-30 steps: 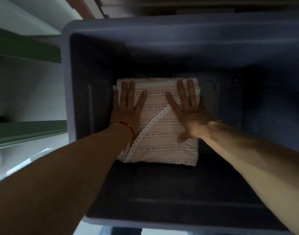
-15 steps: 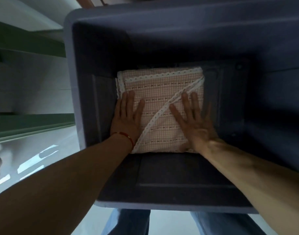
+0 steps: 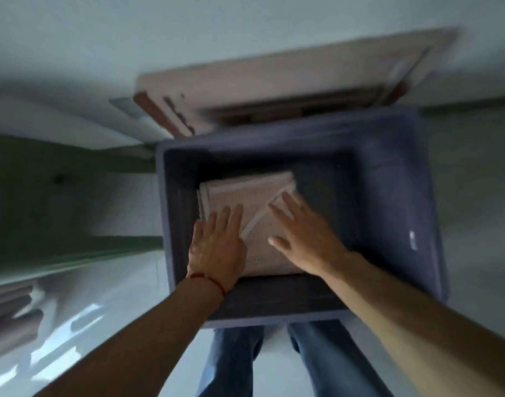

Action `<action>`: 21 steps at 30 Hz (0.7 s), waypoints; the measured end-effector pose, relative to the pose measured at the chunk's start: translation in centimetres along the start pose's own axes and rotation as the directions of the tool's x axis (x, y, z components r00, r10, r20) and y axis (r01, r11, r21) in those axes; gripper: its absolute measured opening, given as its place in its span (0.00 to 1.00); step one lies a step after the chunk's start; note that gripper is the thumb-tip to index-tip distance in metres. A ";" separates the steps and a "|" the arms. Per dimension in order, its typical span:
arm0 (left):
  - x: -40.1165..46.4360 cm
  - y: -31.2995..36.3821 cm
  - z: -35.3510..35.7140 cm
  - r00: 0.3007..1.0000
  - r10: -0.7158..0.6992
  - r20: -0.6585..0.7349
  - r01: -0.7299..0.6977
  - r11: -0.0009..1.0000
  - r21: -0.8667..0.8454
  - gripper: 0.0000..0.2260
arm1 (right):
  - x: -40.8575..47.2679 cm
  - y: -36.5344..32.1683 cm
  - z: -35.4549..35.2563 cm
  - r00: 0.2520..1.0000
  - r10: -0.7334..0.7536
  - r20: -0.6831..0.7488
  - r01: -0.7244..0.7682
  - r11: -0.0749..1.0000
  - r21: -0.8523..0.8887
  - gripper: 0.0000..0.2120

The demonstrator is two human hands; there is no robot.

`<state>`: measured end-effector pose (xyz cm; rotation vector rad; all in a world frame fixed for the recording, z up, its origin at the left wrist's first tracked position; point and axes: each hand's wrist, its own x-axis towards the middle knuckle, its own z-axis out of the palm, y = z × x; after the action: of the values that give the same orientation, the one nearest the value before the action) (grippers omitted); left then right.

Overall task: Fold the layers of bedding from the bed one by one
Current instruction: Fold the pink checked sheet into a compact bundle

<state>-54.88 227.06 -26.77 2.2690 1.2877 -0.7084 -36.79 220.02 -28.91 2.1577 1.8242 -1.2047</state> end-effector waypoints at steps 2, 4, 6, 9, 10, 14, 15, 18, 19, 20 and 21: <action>-2.9 2.6 -6.5 0.996 0.009 -0.083 -0.023 0.985 -0.173 0.30 | -4.0 -2.1 -5.0 0.997 0.044 -0.064 -0.035 0.991 0.131 0.30; -6.2 5.3 -12.8 0.986 0.014 -0.164 -0.070 0.938 -0.339 0.27 | -8.7 -4.0 -10.5 0.992 0.092 -0.084 -0.062 0.950 0.307 0.24; -9.4 8.2 -20.0 0.967 0.071 -0.244 -0.171 0.892 -0.418 0.24 | -14.1 -5.9 -17.4 0.986 0.115 -0.120 -0.044 0.880 0.474 0.18; -14.6 13.2 -31.4 0.929 0.173 -0.327 -0.307 0.853 -0.422 0.19 | -23.3 -8.2 -27.6 0.952 0.174 -0.251 0.000 0.821 0.571 0.14; -16.4 14.6 -34.3 0.912 0.223 -0.345 -0.361 0.836 -0.414 0.18 | -26.2 -8.9 -29.9 0.939 0.183 -0.292 0.026 0.808 0.589 0.13; -23.0 20.5 -43.3 0.824 0.376 -0.425 -0.534 0.765 -0.360 0.19 | -36.6 -10.5 -37.4 0.792 0.346 -0.503 0.082 0.757 0.649 0.09; -24.6 22.2 -45.3 0.785 0.425 -0.451 -0.593 0.725 -0.349 0.19 | -39.4 -10.8 -39.1 0.732 0.391 -0.558 0.087 0.758 0.646 0.09; -29.1 27.5 -49.0 0.670 0.544 -0.506 -0.735 0.584 -0.345 0.16 | -47.1 -11.4 -42.2 0.539 0.521 -0.662 0.100 0.741 0.664 0.04; -30.7 29.9 -49.8 0.606 0.607 -0.513 -0.792 0.518 -0.323 0.16 | -50.3 -11.7 -43.0 0.446 0.563 -0.696 0.105 0.739 0.665 0.06; -32.0 31.7 -50.4 0.564 0.646 -0.515 -0.824 0.478 -0.304 0.16 | -52.5 -11.7 -43.5 0.379 0.594 -0.710 0.110 0.732 0.672 0.07; -33.3 33.8 -50.8 0.503 0.695 -0.514 -0.864 0.420 -0.278 0.16 | -54.8 -11.4 -43.7 0.306 0.619 -0.723 0.104 0.733 0.672 0.07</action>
<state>-28.92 219.59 37.23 2.1912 0.2493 0.3604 -23.74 201.72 38.46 3.9730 0.9844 -0.3729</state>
